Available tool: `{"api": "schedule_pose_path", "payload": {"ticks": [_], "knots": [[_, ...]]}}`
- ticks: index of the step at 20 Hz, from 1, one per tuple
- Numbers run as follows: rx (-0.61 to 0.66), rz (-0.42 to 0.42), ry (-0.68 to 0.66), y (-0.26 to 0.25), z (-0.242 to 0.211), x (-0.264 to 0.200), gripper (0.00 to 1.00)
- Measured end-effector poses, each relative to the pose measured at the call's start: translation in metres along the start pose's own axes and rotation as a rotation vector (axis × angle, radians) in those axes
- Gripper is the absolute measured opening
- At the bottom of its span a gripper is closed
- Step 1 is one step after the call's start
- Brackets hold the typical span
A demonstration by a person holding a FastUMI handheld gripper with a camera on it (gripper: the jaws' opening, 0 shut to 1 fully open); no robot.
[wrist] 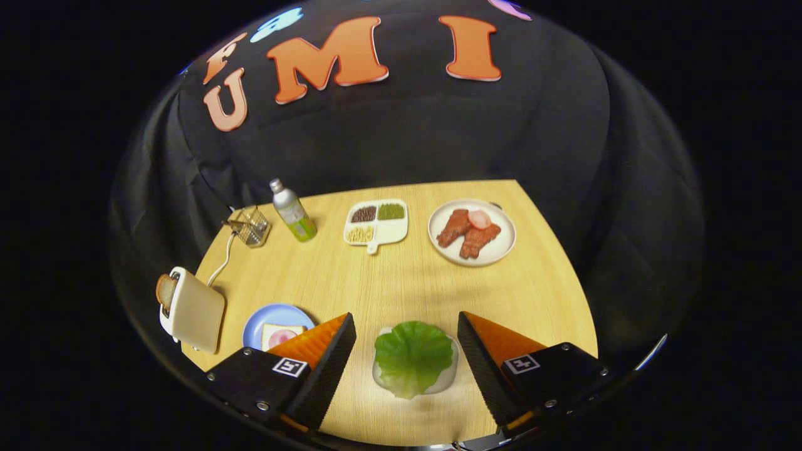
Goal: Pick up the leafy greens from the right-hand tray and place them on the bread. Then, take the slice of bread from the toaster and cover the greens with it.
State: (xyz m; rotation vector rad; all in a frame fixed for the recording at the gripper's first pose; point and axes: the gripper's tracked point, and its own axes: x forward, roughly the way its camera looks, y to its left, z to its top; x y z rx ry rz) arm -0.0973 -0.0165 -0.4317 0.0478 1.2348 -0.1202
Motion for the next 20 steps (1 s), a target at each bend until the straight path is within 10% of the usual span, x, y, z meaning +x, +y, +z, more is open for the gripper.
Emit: {"api": "schedule_pose_path", "payload": {"ticks": [20], "knots": [[0.043,-0.097,0.498,-0.016,-0.14,0.106,0.87]]}}
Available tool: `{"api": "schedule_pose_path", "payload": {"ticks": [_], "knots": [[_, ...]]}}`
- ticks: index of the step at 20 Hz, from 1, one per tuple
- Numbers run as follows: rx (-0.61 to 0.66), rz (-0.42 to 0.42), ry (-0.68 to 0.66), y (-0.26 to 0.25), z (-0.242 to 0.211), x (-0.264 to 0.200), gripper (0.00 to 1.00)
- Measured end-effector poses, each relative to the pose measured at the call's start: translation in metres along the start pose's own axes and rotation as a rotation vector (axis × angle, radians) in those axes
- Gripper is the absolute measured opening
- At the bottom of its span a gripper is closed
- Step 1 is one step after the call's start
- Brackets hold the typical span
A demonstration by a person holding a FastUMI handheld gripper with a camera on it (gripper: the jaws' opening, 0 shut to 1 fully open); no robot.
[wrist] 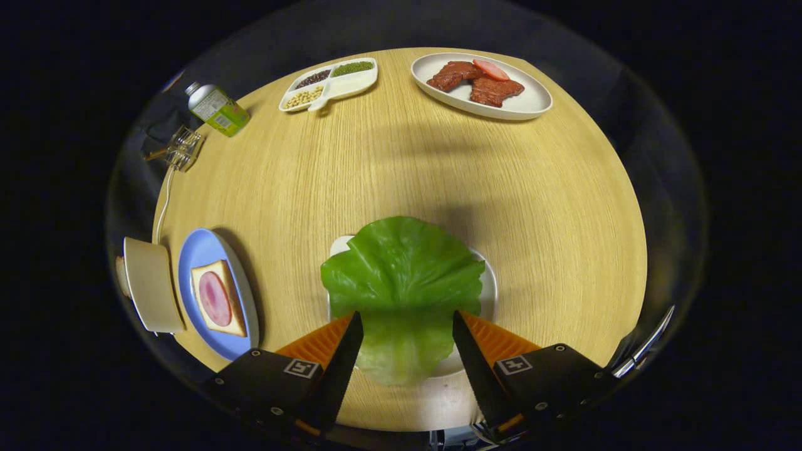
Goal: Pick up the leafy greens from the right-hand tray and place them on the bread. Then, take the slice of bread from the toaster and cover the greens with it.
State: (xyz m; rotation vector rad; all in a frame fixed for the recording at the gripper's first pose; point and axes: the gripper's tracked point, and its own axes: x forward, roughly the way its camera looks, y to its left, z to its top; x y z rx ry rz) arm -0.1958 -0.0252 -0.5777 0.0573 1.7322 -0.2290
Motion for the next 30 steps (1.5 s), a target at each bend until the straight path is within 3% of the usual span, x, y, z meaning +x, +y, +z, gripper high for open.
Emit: {"api": "schedule_pose_path", "payload": {"ticks": [9,13,15,16,19,20,24,30], "knots": [[0.04,-0.061,0.033,-0.002,0.0,0.008,0.86],[0.07,-0.066,0.051,0.002,-0.001,0.007,0.78],[0.054,-0.064,0.04,0.002,-0.002,0.005,0.65],[0.042,-0.059,0.031,0.002,-0.002,0.006,0.51],[0.004,-0.052,0.011,-0.001,-0.002,0.004,0.25],[0.007,-0.045,0.001,-0.003,-0.003,0.004,0.12],[0.095,0.099,-0.025,0.02,-0.007,-0.012,0.05],[0.106,0.203,-0.106,0.042,0.0,-0.055,0.04]]}}
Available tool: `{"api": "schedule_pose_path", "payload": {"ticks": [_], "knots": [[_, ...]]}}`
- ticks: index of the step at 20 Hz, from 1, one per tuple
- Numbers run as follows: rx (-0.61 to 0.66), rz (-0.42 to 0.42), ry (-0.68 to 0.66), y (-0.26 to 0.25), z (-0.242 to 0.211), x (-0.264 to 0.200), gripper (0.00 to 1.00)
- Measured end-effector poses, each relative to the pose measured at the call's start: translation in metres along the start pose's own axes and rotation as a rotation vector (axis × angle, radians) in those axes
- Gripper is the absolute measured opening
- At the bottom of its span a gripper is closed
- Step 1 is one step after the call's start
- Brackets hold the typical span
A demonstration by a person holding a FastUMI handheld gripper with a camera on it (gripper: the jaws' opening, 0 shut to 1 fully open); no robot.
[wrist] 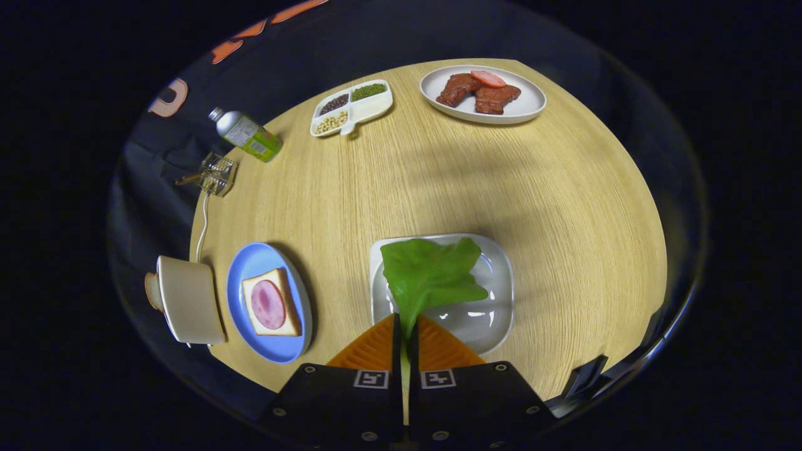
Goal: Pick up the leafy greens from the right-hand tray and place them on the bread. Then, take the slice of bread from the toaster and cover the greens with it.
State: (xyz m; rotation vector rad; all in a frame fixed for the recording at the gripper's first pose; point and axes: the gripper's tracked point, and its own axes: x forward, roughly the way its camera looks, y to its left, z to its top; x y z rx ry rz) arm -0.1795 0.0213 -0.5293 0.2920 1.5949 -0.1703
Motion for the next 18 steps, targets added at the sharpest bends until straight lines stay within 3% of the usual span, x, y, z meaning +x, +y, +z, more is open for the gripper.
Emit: {"api": "schedule_pose_path", "payload": {"ticks": [9,18], "knots": [[-0.077,0.108,-0.06,0.063,0.013,-0.033,0.04],[-0.178,0.182,-0.02,0.133,-0.002,-0.022,0.04]]}}
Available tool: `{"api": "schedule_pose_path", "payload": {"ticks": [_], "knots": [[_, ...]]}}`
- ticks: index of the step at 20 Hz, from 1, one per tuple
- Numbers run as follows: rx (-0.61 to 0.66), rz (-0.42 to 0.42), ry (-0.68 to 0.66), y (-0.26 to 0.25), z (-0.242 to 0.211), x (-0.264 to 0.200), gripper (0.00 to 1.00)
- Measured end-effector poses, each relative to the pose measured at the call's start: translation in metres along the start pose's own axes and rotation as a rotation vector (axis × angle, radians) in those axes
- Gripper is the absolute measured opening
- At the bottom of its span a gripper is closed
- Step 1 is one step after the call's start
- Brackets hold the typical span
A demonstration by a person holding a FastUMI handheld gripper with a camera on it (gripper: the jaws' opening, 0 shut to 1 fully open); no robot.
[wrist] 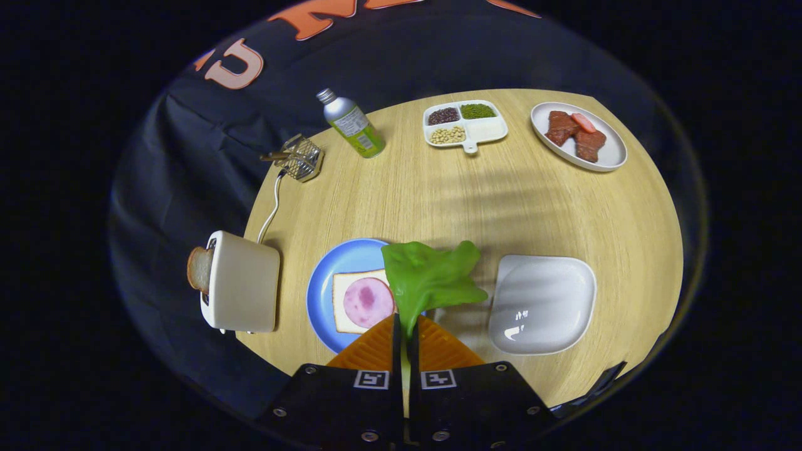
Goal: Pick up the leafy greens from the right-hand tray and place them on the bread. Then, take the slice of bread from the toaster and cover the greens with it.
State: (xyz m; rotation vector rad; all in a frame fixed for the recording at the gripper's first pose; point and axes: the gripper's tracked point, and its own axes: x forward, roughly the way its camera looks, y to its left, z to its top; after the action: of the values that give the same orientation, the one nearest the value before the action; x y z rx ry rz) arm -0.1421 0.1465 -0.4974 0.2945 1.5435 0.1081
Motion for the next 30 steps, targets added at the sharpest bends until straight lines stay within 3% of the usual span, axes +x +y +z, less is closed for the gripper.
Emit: {"api": "schedule_pose_path", "payload": {"ticks": [8,13,19,23,26,30], "knots": [[-0.086,0.049,0.04,0.054,-0.002,0.031,0.04],[-0.117,0.017,0.081,0.062,-0.011,0.056,0.04],[-0.157,0.044,0.079,0.075,-0.012,0.067,0.06],[-0.22,0.002,0.085,0.066,-0.018,0.072,0.17],[-0.235,0.049,0.089,0.081,-0.02,0.07,0.32],[-0.27,0.028,0.053,0.089,-0.007,0.057,0.44]]}}
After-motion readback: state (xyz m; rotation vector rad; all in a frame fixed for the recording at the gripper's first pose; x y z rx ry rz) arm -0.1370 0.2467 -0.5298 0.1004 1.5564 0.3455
